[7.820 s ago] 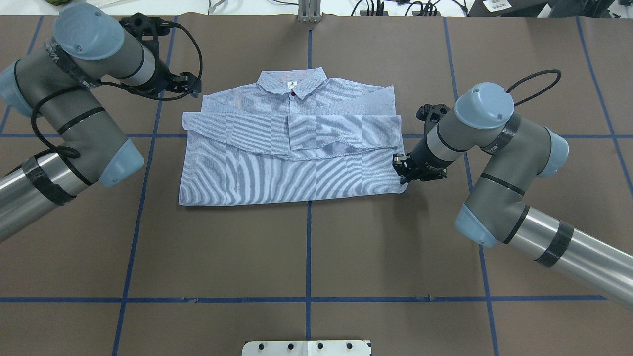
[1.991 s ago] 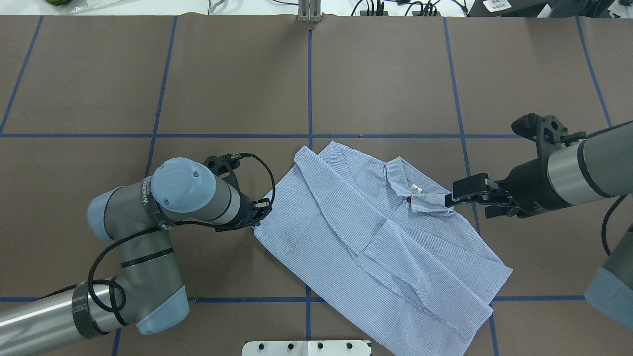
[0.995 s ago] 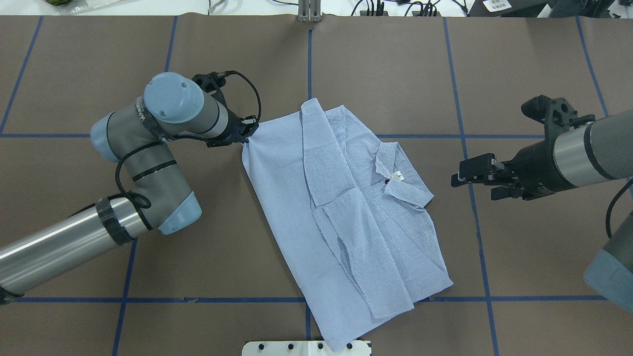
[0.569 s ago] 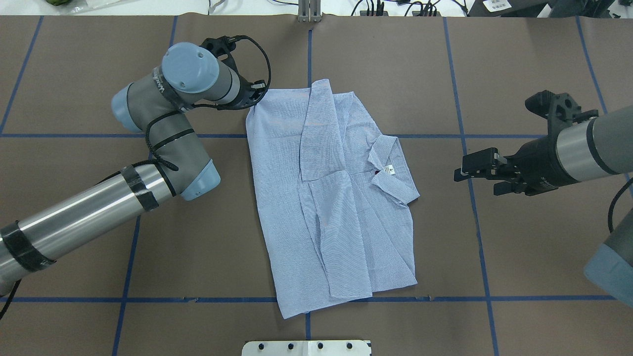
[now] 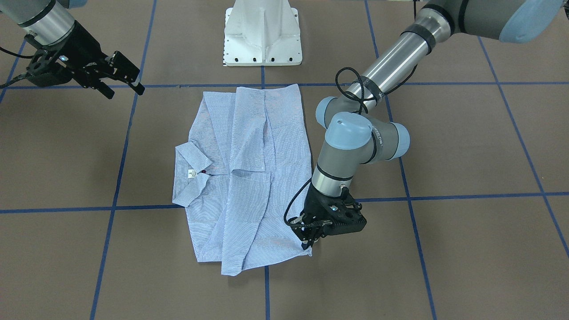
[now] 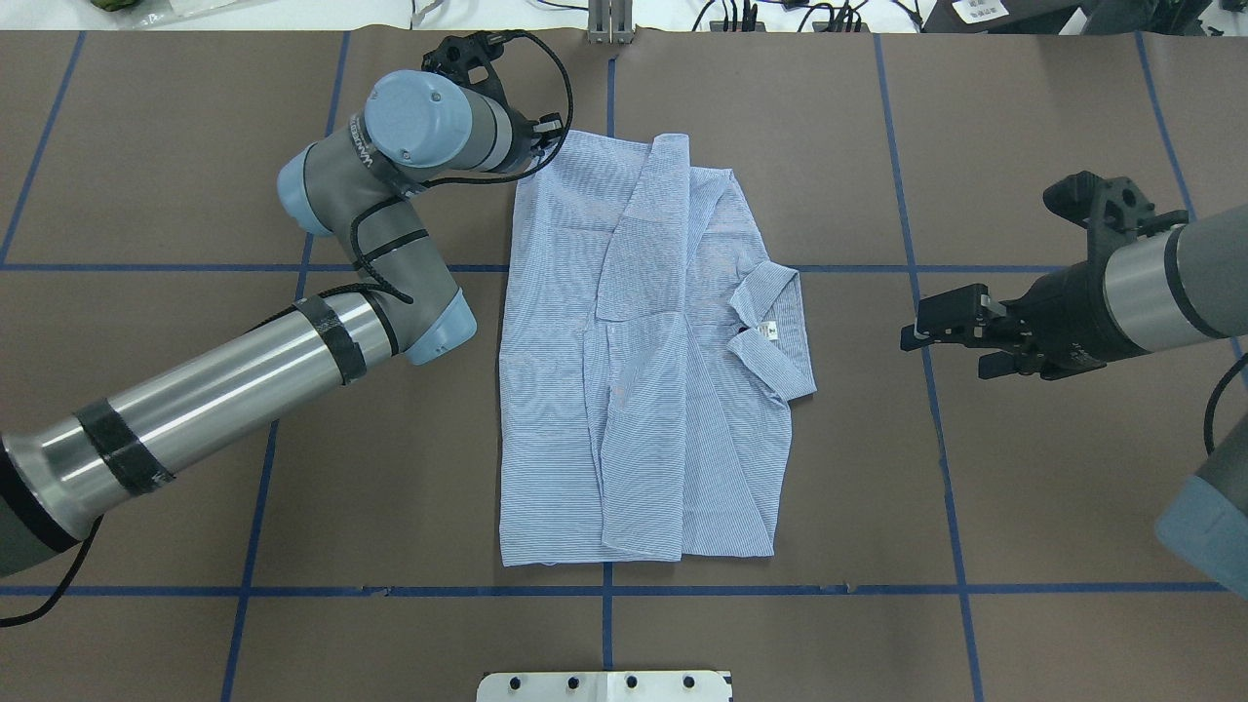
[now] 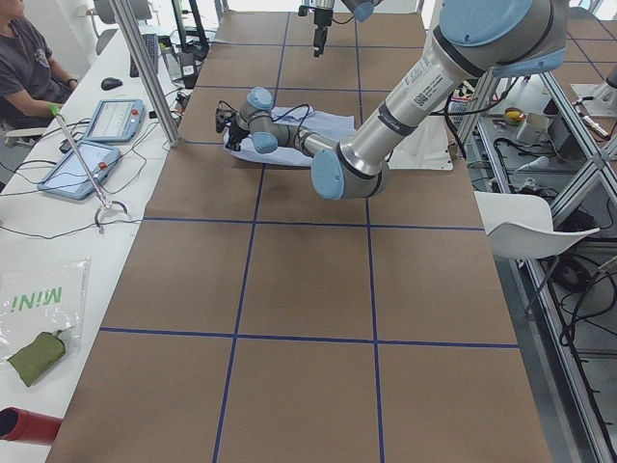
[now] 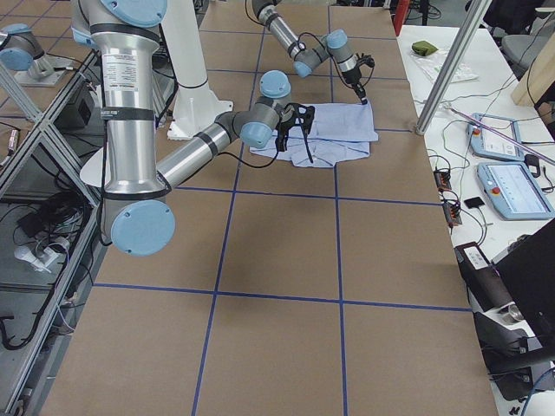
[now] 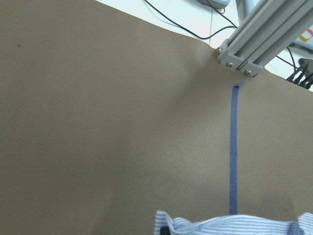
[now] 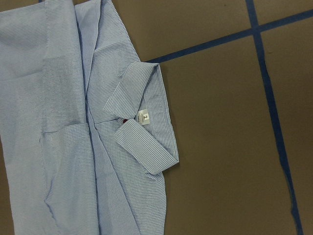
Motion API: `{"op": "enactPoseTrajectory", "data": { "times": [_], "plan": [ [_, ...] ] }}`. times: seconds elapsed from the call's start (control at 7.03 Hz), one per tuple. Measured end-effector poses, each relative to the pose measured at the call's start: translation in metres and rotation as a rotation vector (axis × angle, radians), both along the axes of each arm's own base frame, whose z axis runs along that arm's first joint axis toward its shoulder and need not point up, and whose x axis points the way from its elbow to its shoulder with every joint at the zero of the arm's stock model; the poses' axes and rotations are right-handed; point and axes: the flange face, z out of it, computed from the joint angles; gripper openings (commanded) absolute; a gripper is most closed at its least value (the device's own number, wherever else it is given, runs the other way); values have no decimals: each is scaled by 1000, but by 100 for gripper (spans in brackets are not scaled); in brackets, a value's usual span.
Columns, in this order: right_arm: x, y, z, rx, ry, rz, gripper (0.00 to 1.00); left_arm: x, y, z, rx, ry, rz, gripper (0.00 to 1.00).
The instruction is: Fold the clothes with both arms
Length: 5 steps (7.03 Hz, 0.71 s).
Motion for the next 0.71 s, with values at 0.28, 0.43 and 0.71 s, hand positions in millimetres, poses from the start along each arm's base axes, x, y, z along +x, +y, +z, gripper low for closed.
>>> {"op": "enactPoseTrajectory", "data": {
  "times": [0.28,0.43,0.71],
  "plan": [
    [0,-1,0,3,3,8,100,-6,-6,2,2,-3,-14,0],
    [0,-2,0,5,3,10,100,-9,-9,3,2,-4,-19,0],
    [-1,-3,1,3,6,12,100,-11,-11,2,2,-3,-23,94]
  ]
}}
